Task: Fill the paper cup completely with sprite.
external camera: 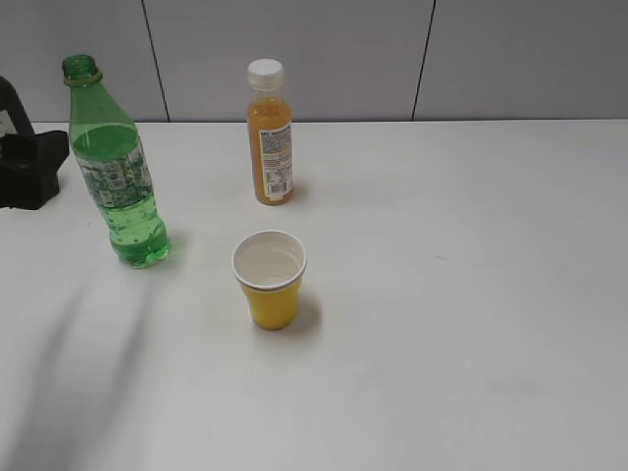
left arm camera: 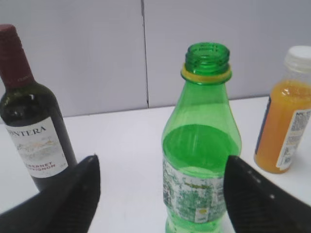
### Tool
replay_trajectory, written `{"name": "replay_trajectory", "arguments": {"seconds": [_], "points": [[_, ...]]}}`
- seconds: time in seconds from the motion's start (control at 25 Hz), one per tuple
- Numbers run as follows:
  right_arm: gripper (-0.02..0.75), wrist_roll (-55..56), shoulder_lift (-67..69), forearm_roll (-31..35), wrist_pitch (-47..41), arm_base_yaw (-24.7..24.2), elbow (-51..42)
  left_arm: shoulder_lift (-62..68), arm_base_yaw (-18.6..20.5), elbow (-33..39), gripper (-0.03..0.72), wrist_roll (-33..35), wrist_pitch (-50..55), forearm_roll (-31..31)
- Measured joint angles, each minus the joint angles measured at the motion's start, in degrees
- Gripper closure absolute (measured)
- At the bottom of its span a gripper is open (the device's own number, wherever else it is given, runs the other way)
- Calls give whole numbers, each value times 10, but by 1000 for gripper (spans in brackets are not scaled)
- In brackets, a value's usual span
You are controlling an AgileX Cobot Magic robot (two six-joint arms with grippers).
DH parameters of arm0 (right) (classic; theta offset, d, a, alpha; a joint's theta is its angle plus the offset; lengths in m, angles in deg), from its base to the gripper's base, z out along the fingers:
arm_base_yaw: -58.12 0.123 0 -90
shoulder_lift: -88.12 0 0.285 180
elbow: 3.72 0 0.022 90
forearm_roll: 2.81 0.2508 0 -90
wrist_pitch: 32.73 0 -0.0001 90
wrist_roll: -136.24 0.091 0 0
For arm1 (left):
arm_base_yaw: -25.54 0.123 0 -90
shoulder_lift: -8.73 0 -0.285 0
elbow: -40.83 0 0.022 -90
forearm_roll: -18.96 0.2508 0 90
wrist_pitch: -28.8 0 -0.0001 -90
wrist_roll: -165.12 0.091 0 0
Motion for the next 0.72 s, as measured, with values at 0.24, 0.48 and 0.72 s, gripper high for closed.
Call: {"name": "replay_trajectory", "arguments": {"seconds": [0.24, 0.48, 0.72], "points": [[153, 0, 0, 0, 0, 0, 0, -57, 82, -64, 95, 32, 279, 25], [153, 0, 0, 0, 0, 0, 0, -64, 183, -146, 97, 35, 545, 97], [153, 0, 0, 0, 0, 0, 0, -70, 238, -232, 98, -6, 740, 132]]}}
